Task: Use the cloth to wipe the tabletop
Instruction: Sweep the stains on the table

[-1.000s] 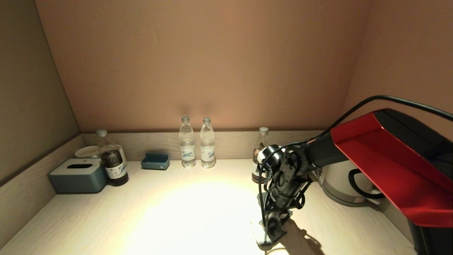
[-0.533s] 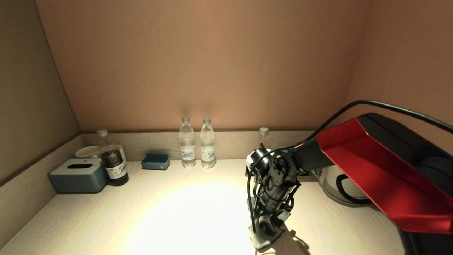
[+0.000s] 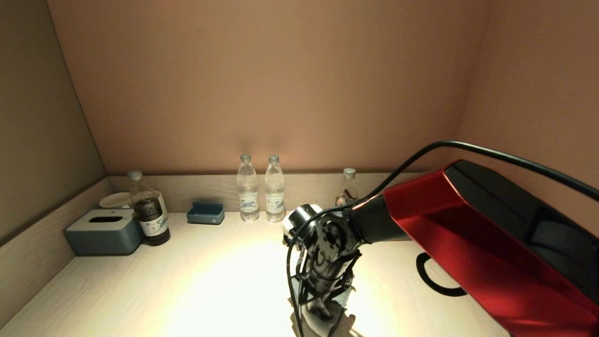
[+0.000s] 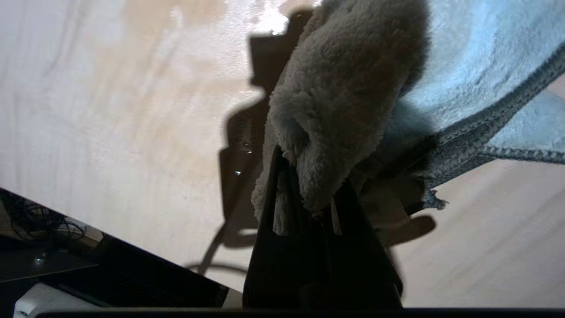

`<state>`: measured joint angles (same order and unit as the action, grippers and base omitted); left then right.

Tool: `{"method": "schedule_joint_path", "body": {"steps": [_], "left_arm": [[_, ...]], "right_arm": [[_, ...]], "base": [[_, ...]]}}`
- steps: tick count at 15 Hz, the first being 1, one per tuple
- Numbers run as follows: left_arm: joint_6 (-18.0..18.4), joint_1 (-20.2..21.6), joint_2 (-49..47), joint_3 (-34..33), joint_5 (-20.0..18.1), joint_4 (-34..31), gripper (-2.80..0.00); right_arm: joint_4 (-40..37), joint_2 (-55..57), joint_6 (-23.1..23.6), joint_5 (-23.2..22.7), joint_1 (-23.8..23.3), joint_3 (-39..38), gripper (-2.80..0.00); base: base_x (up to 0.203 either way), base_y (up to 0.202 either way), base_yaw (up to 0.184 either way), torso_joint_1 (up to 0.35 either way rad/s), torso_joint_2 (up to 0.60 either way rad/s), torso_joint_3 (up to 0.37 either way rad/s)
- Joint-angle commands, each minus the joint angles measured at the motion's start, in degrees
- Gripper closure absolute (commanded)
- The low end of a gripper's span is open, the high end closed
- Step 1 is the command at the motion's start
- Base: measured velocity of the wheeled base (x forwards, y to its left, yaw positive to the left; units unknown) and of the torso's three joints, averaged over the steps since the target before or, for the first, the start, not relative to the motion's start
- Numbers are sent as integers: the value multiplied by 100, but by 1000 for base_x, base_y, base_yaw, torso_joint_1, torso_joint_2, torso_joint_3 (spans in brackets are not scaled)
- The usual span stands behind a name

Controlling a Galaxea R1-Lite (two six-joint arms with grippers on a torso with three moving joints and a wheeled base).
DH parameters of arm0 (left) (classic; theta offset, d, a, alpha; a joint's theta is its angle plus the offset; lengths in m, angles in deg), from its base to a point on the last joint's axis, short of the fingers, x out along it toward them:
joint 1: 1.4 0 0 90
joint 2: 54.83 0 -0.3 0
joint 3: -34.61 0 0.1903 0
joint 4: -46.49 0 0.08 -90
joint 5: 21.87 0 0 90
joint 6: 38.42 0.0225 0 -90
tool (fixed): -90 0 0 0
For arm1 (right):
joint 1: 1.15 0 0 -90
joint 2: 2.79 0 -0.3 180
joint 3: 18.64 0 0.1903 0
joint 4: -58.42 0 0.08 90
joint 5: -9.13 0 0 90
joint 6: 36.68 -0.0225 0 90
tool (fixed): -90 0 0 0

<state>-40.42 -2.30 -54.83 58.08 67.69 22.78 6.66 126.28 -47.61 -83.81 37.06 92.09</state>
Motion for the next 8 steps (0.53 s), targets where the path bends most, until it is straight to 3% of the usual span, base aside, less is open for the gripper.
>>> {"method": "schedule_joint_path", "body": {"steps": [1,5,8], "left_arm": [[-2,2,0,-1,0,-1,0],[-2,6,0,-1,0,-1,0],[-2,2,0,-1,0,-1,0]], "right_arm": [[-17,-8,-5,7,124,8,0],[-2,-24,2,19,682,148,0],[0,-18,18,23,772,277,0]], "base": [[0,0,0,0,0,0],[0,0,0,0,0,0],[0,0,0,0,0,0]]}}
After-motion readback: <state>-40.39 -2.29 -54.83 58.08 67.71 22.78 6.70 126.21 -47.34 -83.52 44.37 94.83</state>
